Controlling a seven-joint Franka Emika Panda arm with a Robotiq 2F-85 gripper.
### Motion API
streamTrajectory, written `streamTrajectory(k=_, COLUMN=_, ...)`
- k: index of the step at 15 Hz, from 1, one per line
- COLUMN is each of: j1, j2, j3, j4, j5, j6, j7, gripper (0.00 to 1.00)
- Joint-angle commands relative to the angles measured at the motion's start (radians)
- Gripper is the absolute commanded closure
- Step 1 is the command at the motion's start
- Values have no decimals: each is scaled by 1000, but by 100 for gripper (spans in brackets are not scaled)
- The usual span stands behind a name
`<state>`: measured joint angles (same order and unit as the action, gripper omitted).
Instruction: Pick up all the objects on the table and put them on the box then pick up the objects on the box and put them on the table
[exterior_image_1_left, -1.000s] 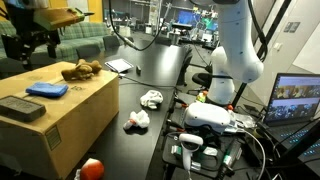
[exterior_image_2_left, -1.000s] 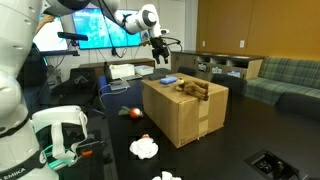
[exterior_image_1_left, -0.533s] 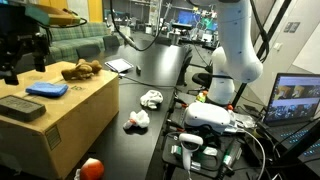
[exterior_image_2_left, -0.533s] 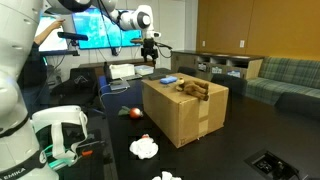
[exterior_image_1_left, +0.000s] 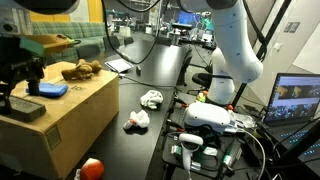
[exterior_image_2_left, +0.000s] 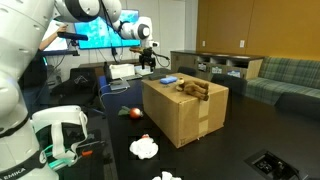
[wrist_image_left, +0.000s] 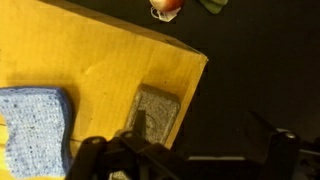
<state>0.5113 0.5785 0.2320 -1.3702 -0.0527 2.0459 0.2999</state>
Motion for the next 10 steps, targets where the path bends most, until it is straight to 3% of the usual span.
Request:
streamTrajectory(k=1, j1=13, j2=72, j3=-24, j4=49, j5=-15, j6=77, j7=18, gripper=0)
streamTrajectory(k=10, j1=12, j2=135, j3=-69, j4=80, j5=-29, j6=120, j7=17, gripper=0)
